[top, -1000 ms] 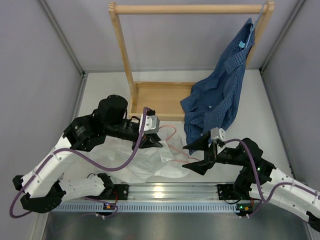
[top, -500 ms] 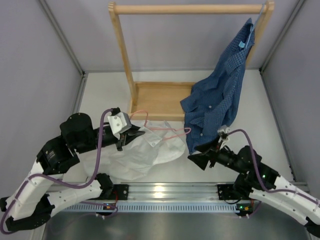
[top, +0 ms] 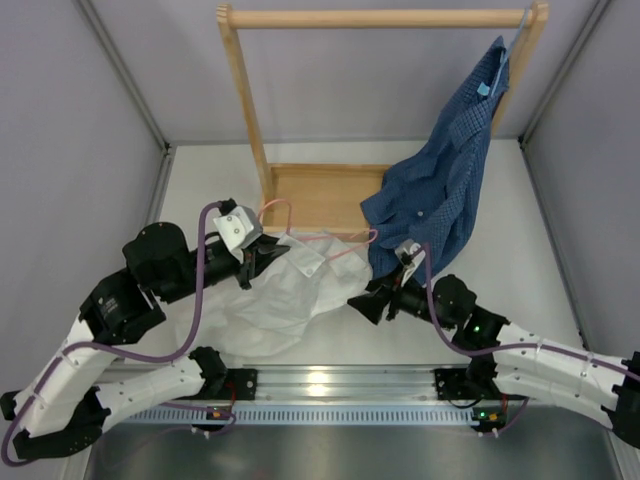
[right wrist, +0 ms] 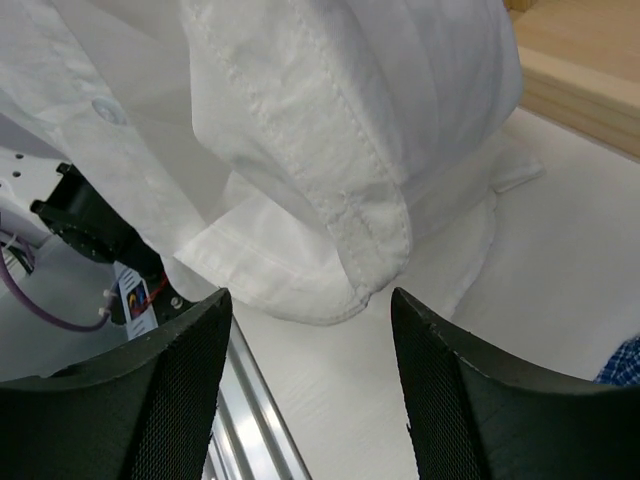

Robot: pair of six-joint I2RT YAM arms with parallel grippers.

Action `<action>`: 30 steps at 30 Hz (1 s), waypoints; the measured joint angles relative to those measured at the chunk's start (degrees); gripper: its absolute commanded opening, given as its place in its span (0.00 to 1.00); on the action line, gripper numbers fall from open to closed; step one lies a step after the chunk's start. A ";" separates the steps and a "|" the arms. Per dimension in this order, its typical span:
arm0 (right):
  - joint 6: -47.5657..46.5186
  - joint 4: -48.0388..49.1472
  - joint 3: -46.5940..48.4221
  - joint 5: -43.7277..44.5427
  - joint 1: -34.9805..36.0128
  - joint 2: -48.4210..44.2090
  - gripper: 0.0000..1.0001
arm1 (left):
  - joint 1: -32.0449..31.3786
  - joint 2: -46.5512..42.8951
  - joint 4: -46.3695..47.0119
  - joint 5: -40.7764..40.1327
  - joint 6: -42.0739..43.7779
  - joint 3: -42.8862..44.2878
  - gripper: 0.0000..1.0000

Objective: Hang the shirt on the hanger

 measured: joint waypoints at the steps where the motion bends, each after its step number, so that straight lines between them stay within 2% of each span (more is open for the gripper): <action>1: -0.07 1.79 -0.09 -0.17 -0.37 0.96 0.61 | 0.00 -0.02 0.09 0.07 -0.11 0.00 0.00; 4: -0.17 6.10 -0.09 -0.85 -1.22 3.41 0.52 | 0.00 -0.02 0.11 0.46 -0.39 0.00 0.00; 5: -0.26 7.06 -0.09 -0.85 -1.40 3.98 0.41 | 0.00 -0.11 0.11 0.59 -0.57 0.00 0.00; 6: -0.66 7.85 -0.09 -0.52 -1.55 4.42 0.35 | 0.00 -0.11 0.11 0.63 -0.76 0.00 0.00; 9: -0.37 10.03 -0.15 1.29 -2.21 5.07 0.23 | 0.00 -0.28 0.15 0.61 -1.33 0.00 0.00; 10: -0.20 10.80 -0.39 2.12 -2.69 5.01 0.18 | 0.00 -0.39 0.13 0.61 -1.42 0.00 0.00; 11: 0.07 11.72 -0.81 3.06 -3.43 4.79 0.08 | 0.00 -0.42 0.15 0.61 -1.55 0.00 0.00; 13: 0.61 12.17 -1.49 4.92 -4.87 4.07 0.00 | 0.00 -0.87 0.15 0.59 -1.64 0.00 0.00; 19: 1.29 9.86 -0.37 4.98 -10.54 0.96 0.00 | 0.00 -3.10 0.26 1.88 -1.81 -2.19 0.00; 26: -2.45 -4.22 14.25 4.28 -14.86 2.47 0.00 | 0.00 -6.58 -0.09 0.35 -1.16 -4.70 0.00; 30: -4.22 -9.07 18.73 3.76 -15.17 3.48 0.00 | 0.00 -8.17 -0.15 -1.81 -0.61 -5.40 0.00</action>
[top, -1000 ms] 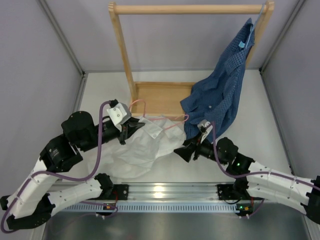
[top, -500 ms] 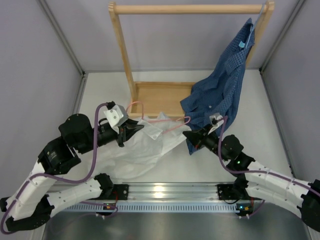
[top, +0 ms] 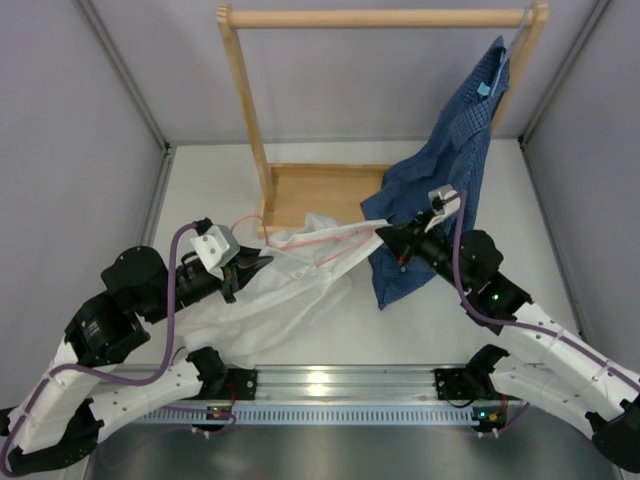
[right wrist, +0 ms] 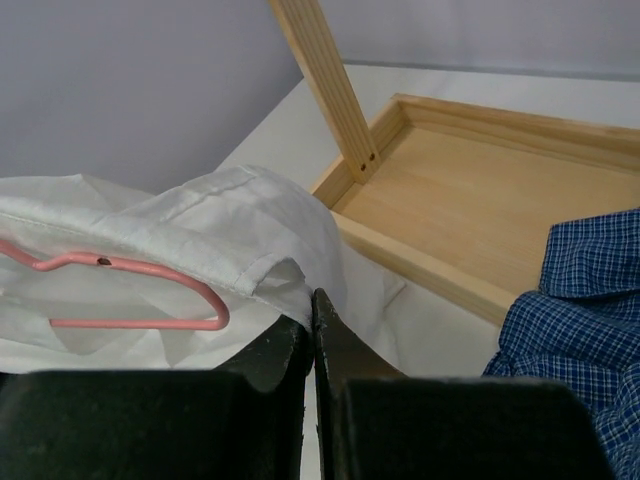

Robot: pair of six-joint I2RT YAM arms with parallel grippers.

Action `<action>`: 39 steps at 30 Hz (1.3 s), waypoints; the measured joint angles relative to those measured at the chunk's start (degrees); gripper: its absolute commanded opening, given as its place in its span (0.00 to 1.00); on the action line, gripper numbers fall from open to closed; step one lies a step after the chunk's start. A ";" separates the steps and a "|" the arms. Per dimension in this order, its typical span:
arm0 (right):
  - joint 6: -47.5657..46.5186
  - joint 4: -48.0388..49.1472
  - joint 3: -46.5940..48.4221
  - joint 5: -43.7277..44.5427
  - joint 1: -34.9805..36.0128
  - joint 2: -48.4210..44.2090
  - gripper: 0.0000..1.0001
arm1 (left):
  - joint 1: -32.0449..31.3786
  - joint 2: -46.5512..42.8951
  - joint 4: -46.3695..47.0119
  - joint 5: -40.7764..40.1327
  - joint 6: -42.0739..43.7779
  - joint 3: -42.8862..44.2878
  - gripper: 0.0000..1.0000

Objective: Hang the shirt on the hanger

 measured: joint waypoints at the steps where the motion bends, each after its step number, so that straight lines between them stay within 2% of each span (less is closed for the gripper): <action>1: -0.46 -0.81 0.66 -0.20 -0.07 0.17 0.00 | 0.00 -0.11 -0.09 -0.70 0.17 -0.15 0.00; 12: -3.91 -3.39 3.76 -6.95 -0.55 -1.99 0.00 | -0.02 3.13 -3.52 -13.27 0.07 -0.24 0.00; 19: -3.15 0.39 -0.22 -13.20 2.08 -7.63 0.00 | -0.02 7.89 -2.84 -20.68 -8.13 0.22 0.00; 24: -0.35 7.43 -8.50 -12.39 10.91 -7.45 0.00 | -0.04 7.37 6.78 -17.11 -14.40 -2.45 0.00; 27: 1.38 13.20 -14.49 -10.51 15.80 -4.31 0.00 | -0.04 5.90 13.75 -14.99 -16.52 -6.34 0.00; 30: 2.49 16.28 -17.46 -8.87 16.85 0.02 0.00 | -0.04 5.18 18.99 -9.90 -17.25 -9.64 0.00; 33: 2.84 17.09 -18.27 -6.73 16.87 0.15 0.01 | -0.07 5.70 21.94 -5.75 -16.92 -10.86 0.00; 35: 2.78 17.09 -18.27 -5.64 16.87 -1.51 0.26 | -0.07 5.55 24.44 -4.85 -16.13 -12.26 0.00; 37: 2.54 15.69 -18.14 -4.63 16.90 -4.26 0.47 | -0.07 4.37 27.26 -4.79 -15.17 -14.82 0.00; 39: 1.73 10.73 -17.55 -2.78 16.96 -8.70 0.54 | -0.04 2.78 29.03 -5.05 -13.70 -17.64 0.00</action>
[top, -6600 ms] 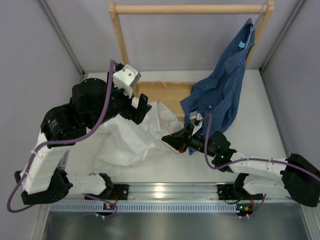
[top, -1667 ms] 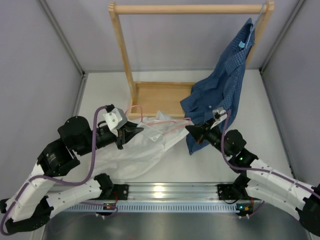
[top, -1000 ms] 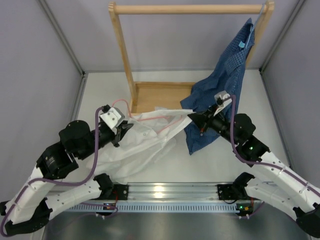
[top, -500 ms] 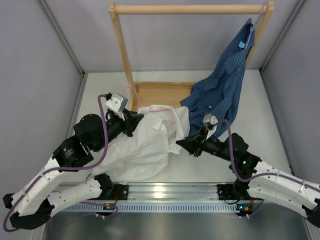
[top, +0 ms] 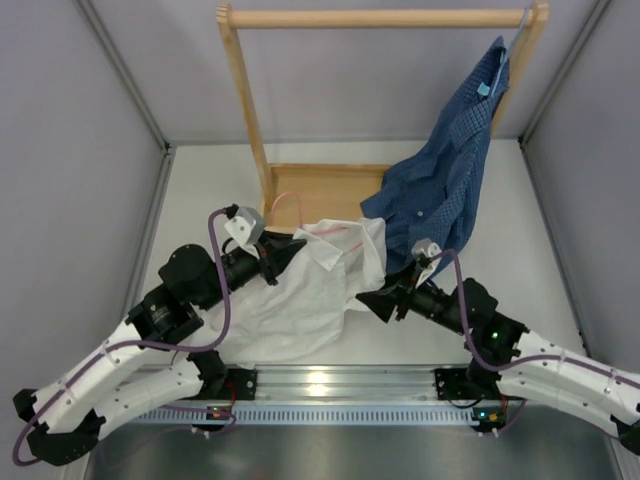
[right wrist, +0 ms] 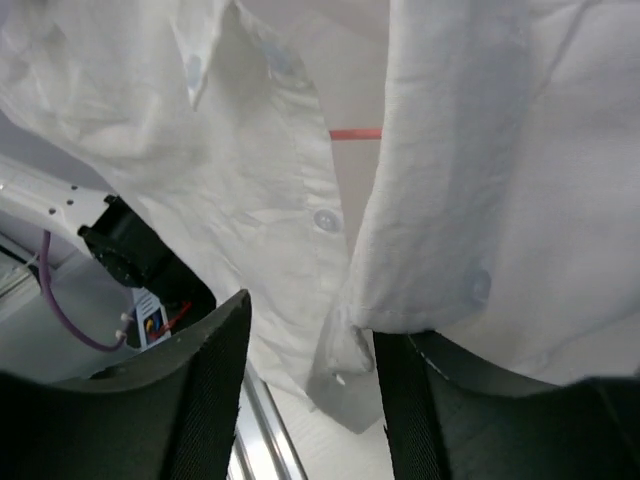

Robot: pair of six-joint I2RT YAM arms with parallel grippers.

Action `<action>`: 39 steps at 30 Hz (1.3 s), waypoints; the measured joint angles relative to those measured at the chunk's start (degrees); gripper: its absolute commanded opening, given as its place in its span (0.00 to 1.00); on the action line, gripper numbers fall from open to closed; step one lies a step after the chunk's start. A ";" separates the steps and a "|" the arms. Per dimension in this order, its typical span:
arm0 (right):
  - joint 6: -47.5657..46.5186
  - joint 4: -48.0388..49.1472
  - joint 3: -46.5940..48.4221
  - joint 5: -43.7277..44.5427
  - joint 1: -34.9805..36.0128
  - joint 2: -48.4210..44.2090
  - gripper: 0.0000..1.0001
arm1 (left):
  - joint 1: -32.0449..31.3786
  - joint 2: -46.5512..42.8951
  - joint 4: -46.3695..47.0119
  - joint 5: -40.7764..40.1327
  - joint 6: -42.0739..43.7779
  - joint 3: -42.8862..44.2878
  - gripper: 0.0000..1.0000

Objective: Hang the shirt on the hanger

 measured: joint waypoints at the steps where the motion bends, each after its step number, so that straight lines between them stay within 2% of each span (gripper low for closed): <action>1: -0.57 -3.89 0.70 1.20 0.09 -2.69 0.60 | 0.00 -0.42 0.04 -0.37 0.90 -0.81 0.00; 5: -3.08 -22.14 6.73 5.35 0.17 -13.44 0.65 | 0.00 -0.02 -0.13 -0.96 3.78 -1.73 0.00; 8: -4.96 -32.11 13.55 6.16 0.17 -19.34 0.72 | 0.04 1.57 -0.11 2.12 4.22 -1.73 0.00; 11: -6.95 -37.11 20.28 7.26 0.17 -20.00 0.73 | 0.04 3.96 -0.07 7.65 3.39 -1.68 0.00; 14: -9.18 -39.54 26.38 5.09 0.17 -16.17 0.74 | 0.04 7.37 -0.11 16.15 1.81 -1.64 0.00; 22: -14.93 -39.91 40.96 -7.80 0.17 7.23 0.58 | 0.04 10.43 0.07 35.63 -1.79 -0.76 0.00; 25: -15.65 -38.84 42.25 -13.20 0.20 12.72 0.50 | 0.04 10.43 0.61 41.38 -2.10 -0.26 0.00; 26: -15.61 -38.53 42.25 -15.04 0.24 13.62 0.48 | 0.07 10.43 0.61 42.80 -2.19 -0.26 0.00; 31: -14.91 -33.42 41.11 -20.24 0.46 13.07 0.27 | 0.22 10.19 1.18 46.60 -2.54 -0.26 0.00; 38: -12.76 -24.04 38.80 -25.18 0.52 13.07 0.25 | 0.20 9.57 1.42 48.72 -3.32 -0.13 0.00; 39: -12.52 -22.99 38.80 -25.88 0.52 13.75 0.19 | 0.20 9.57 1.40 48.76 -3.52 0.04 0.00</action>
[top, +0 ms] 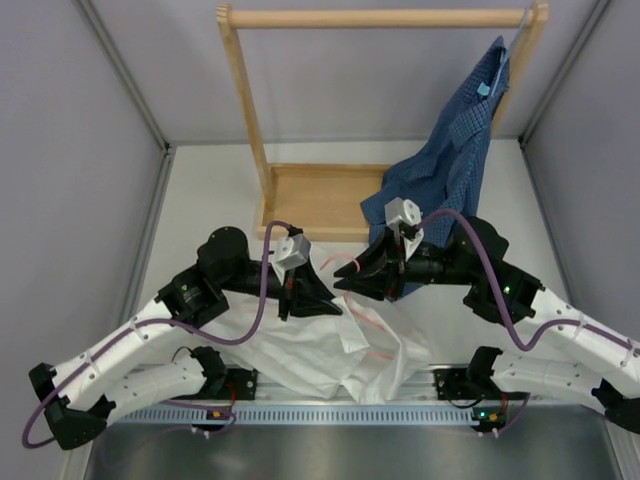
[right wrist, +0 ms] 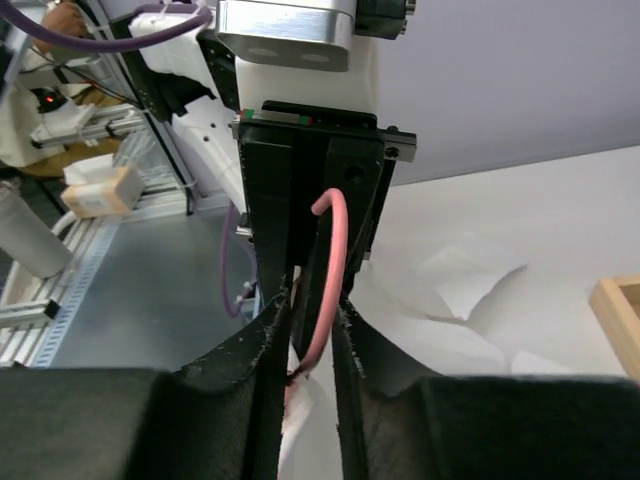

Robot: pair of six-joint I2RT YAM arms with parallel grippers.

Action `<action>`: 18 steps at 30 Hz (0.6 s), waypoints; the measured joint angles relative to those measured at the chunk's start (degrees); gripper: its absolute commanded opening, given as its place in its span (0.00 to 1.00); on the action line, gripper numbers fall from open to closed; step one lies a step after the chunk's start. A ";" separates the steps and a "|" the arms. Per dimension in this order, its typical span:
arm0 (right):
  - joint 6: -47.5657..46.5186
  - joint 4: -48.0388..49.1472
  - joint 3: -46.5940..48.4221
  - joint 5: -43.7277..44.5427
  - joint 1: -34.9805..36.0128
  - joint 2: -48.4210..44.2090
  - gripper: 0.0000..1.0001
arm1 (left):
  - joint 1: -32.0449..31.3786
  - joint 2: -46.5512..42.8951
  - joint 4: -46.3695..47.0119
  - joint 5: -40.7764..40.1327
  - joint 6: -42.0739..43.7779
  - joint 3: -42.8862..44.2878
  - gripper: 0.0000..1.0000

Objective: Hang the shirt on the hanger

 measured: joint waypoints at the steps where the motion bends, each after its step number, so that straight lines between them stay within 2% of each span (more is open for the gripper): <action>1: 0.11 0.87 0.00 -0.72 0.00 0.66 0.12 | 0.00 0.02 -0.13 -0.02 -0.09 0.26 0.00; 2: 0.39 1.62 0.00 -1.51 0.00 1.22 0.00 | 0.02 0.02 -0.33 -0.09 -0.24 0.50 0.00; 4: 1.84 2.69 0.09 -3.15 0.04 1.79 0.00 | 0.20 0.02 -1.62 -1.18 -0.15 1.27 0.00; 5: 1.88 3.13 0.09 -3.34 0.13 1.77 0.00 | 0.24 0.02 -2.23 -2.01 -0.09 1.66 0.12; 6: 1.90 3.48 0.09 -3.19 0.13 1.73 0.00 | 0.20 0.00 -3.02 -2.86 0.11 2.27 0.32; 7: 1.99 3.72 0.09 -2.89 0.11 1.68 0.00 | 0.15 -0.11 -4.15 -4.13 0.59 3.02 0.72; 8: 1.86 3.48 0.07 -1.68 0.11 1.44 0.00 | 0.09 -0.33 -4.96 -5.92 1.05 3.85 0.95; 9: 1.64 2.91 0.02 -0.15 0.11 1.16 0.00 | 0.02 -0.76 -5.84 -8.24 1.33 5.01 0.98; 12: 0.50 0.74 0.13 6.03 0.09 0.09 0.00 | -0.09 -3.63 -9.33 -18.01 1.62 8.52 0.98; 18: -2.40 -8.55 4.35 21.42 0.09 -0.48 0.00 | -0.15 -17.38 -13.33 -48.46 -0.39 10.25 0.98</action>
